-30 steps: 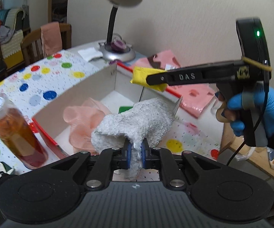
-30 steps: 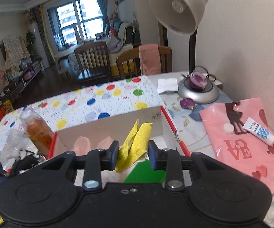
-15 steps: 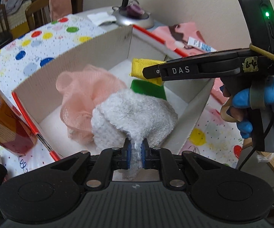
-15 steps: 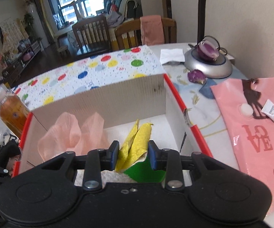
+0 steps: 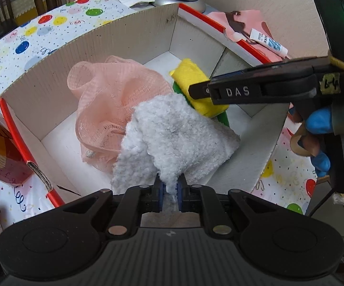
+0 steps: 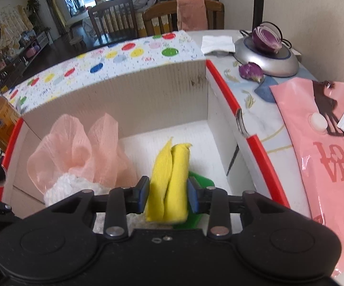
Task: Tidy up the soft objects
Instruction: 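Lower the grey towel and yellow cloth into the box and open both tools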
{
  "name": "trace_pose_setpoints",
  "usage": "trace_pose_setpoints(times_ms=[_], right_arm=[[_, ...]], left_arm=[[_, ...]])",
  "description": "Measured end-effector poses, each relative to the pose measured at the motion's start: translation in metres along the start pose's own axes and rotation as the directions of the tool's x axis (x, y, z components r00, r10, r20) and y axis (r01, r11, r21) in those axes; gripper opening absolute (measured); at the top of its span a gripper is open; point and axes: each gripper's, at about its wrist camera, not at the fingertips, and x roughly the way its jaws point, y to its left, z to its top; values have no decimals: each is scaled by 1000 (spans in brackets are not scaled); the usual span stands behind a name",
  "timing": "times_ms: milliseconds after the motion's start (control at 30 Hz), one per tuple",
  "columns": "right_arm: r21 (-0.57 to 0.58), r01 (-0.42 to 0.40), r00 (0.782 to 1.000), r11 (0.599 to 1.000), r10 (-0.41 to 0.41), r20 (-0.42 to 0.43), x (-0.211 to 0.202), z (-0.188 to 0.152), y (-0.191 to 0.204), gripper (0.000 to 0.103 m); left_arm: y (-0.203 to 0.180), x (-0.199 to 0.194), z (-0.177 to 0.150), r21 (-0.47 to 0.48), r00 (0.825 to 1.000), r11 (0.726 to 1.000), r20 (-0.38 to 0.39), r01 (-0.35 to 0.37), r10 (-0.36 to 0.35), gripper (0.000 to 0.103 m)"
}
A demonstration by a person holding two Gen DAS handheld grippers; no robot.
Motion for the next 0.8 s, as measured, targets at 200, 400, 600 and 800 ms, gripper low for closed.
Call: trace_pose_setpoints(times_ms=[200, 400, 600, 800], right_arm=[[14, 4, 1000, 1000, -4, -14, 1, -4, -4, 41], [10, -11, 1000, 1000, 11, -4, -8, -5, -4, 52], [9, -32, 999, 999, 32, 13, -24, -7, -2, 58], [9, -48, 998, 999, 47, 47, -45, -9, 3, 61]], left_arm=[[3, 4, 1, -10, 1000, 1000, -9, -4, 4, 11], [5, -2, -1, -25, 1000, 1000, 13, 14, -14, 17], [5, -14, -3, -44, 998, 998, 46, 38, -36, 31], [-3, -36, -8, -11, 992, 999, 113, 50, -49, 66]])
